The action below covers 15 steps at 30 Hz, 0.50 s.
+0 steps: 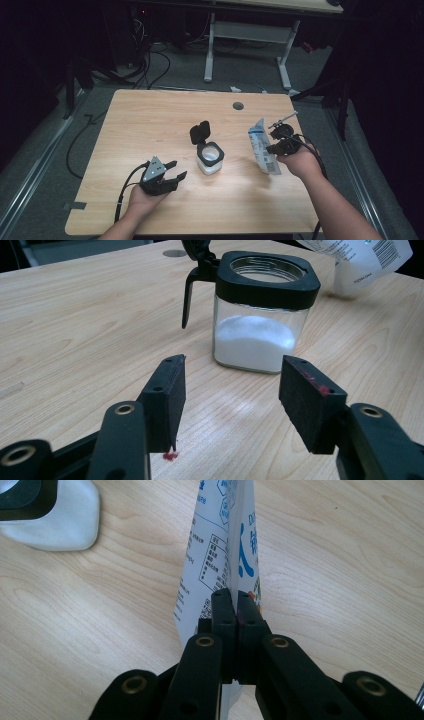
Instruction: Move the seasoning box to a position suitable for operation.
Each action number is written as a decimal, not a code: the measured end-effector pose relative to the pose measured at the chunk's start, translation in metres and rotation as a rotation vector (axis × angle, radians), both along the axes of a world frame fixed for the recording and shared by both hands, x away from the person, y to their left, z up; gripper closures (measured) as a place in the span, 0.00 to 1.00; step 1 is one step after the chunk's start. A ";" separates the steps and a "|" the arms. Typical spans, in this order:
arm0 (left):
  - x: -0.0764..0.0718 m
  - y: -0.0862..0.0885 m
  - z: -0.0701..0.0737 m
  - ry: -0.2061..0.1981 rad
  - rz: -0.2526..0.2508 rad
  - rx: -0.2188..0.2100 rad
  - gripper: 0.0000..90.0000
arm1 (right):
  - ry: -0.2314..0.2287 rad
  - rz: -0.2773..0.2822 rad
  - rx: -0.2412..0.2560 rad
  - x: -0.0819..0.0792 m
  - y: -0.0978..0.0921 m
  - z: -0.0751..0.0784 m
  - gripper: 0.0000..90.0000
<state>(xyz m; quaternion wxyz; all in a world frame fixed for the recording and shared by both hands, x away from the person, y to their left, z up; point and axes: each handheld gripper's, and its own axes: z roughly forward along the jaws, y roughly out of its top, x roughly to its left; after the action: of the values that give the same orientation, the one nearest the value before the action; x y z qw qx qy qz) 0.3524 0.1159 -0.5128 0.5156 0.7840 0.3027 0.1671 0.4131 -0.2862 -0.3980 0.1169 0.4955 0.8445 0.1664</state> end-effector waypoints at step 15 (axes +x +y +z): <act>0.001 0.002 0.000 0.011 0.001 -0.014 0.50 | -0.047 0.001 0.012 -0.004 -0.002 0.002 1.00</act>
<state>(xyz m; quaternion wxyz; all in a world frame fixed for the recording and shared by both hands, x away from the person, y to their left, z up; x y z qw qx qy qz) 0.3534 0.1183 -0.5130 0.5191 0.7811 0.3073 0.1611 0.4088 -0.2882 -0.3964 0.1335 0.4915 0.8409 0.1830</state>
